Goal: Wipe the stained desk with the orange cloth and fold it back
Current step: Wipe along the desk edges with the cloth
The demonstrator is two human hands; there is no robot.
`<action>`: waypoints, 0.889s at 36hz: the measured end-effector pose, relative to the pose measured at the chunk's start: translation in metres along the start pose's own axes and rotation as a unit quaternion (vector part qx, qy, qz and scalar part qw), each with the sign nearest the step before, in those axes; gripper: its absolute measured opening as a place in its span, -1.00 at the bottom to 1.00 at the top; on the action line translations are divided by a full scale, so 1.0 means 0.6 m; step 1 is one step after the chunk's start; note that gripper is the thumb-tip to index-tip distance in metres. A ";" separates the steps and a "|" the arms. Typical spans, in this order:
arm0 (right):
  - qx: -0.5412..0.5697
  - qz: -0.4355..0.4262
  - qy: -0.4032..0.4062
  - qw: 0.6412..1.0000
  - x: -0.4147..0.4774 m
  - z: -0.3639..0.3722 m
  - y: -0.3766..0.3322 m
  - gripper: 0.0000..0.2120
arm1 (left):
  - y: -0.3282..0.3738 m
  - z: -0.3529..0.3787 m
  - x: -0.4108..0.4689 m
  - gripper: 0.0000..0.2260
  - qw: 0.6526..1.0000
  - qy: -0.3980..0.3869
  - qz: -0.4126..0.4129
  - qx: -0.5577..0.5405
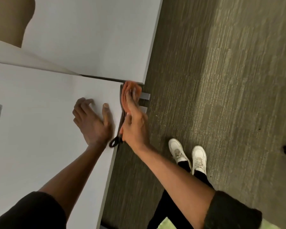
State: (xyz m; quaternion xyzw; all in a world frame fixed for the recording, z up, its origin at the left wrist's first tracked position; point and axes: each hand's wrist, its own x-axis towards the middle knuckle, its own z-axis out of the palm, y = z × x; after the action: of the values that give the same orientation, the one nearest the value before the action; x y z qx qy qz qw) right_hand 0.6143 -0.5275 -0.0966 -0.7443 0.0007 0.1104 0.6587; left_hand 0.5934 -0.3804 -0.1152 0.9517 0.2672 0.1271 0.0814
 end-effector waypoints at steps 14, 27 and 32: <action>0.029 0.019 0.033 0.999 0.038 0.009 -0.021 -0.25 | 0.005 -0.013 0.000 -0.51 0.999 -0.040 -0.022 -0.019; 0.085 0.162 0.029 0.983 0.016 0.005 -0.045 -0.36 | -0.002 -0.013 0.002 -0.46 0.996 -0.077 -0.031 -0.021; 0.096 0.125 0.014 0.987 0.101 -0.007 -0.054 -0.34 | 0.000 -0.016 0.001 -0.47 0.995 -0.083 -0.039 -0.039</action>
State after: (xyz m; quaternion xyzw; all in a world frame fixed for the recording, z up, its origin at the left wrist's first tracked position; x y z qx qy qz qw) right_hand 0.6787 -0.5187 -0.0741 -0.6729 0.1136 0.1810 0.7082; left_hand 0.5912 -0.3794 -0.1060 0.9439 0.2912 0.0548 0.1457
